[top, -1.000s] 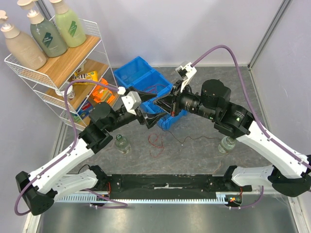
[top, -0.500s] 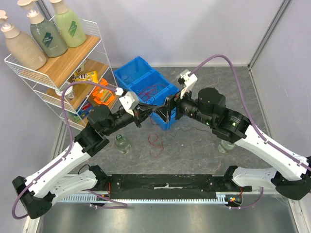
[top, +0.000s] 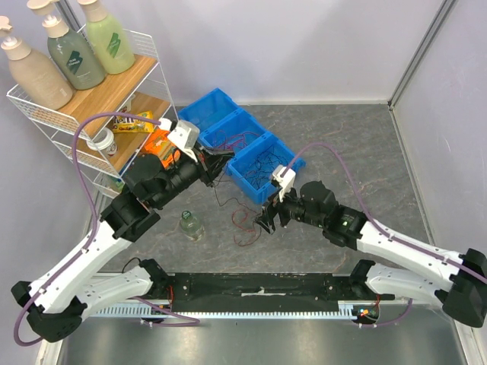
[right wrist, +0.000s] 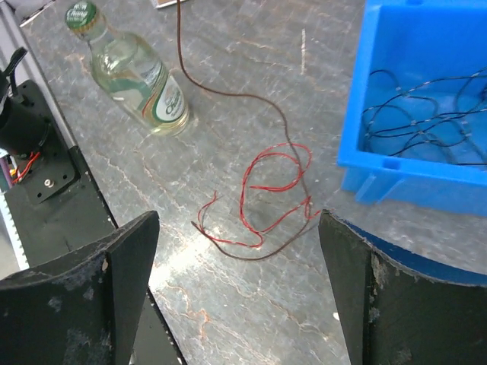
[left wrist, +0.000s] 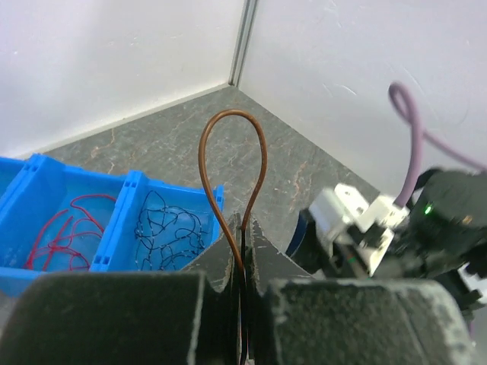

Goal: Untangle the cables

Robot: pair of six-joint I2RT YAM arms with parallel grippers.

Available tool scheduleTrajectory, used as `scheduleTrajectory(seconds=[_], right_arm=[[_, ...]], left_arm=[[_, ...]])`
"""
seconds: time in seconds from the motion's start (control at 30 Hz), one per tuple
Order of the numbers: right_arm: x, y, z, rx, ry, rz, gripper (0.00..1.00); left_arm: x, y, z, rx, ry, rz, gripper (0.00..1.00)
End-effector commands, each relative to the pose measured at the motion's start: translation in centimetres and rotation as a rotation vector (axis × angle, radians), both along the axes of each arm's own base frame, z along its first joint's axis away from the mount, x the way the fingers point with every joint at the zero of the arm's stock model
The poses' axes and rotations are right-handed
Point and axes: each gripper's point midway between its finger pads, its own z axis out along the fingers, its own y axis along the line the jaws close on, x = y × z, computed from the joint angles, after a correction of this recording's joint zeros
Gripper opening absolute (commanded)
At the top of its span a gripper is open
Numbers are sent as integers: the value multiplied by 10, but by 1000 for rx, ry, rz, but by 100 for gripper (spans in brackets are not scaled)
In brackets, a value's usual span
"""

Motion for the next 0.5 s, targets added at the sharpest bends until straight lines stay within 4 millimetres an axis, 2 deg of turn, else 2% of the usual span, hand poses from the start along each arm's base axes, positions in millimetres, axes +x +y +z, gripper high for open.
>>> scheduleTrajectory(seconds=[0.0,0.13,0.3,0.47], right_arm=[[-3,32,49,293,-122,97,93],[-6,48,53,383,-110,150,93],[1,57,46,360,-132,158,93],[0,69,45,376,-117,203,91]], left_arm=[[4,9,21,-129,139,83,2],[-3,6,43,-226,182,54,2],[-18,-2,78,-301,188,-43,2],[-25,-1,101,-340,154,-75,2]])
